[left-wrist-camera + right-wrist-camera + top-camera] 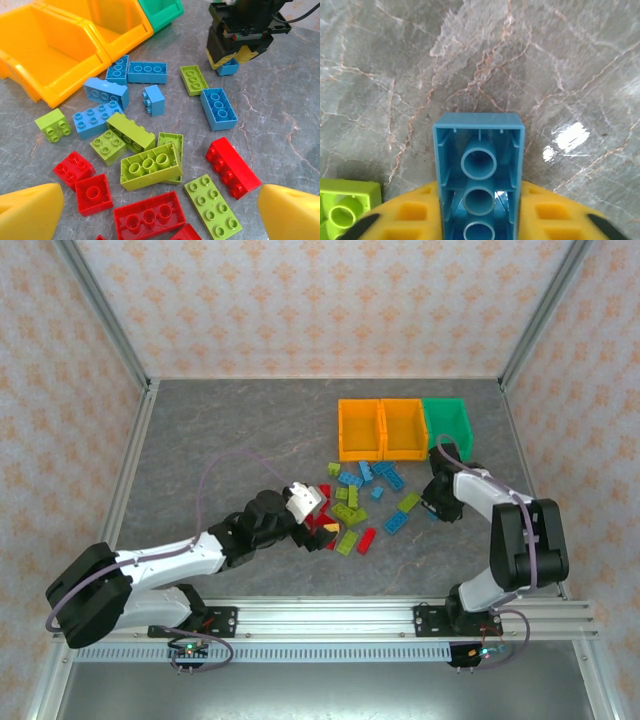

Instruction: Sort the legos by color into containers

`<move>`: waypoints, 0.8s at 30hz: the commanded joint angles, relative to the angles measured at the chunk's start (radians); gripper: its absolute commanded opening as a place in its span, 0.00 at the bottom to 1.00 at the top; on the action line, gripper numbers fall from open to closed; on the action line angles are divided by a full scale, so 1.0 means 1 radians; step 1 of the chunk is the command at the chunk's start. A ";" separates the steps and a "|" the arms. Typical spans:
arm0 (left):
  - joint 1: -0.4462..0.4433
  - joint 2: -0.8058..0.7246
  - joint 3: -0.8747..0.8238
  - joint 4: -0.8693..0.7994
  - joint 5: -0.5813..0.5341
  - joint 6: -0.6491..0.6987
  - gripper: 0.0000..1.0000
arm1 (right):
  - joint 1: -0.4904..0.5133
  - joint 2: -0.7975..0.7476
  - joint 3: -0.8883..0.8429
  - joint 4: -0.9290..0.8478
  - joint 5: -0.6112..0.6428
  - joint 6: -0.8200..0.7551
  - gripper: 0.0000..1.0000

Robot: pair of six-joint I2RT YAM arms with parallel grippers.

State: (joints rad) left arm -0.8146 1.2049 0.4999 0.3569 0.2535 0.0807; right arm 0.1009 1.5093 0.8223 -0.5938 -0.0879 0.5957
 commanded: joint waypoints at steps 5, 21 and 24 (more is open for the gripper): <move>-0.007 -0.048 0.001 -0.010 -0.058 0.017 1.00 | -0.008 -0.369 0.043 -0.059 0.130 0.013 0.23; -0.007 -0.084 -0.006 -0.042 -0.169 0.050 1.00 | -0.099 0.359 0.800 -0.092 0.153 -0.471 0.23; -0.007 -0.083 -0.006 -0.039 -0.164 0.048 1.00 | -0.122 0.469 0.904 -0.152 0.157 -0.467 0.30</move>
State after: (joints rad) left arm -0.8165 1.1404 0.4965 0.3309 0.1173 0.1070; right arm -0.0002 1.9461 1.6436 -0.6449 0.0525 0.1677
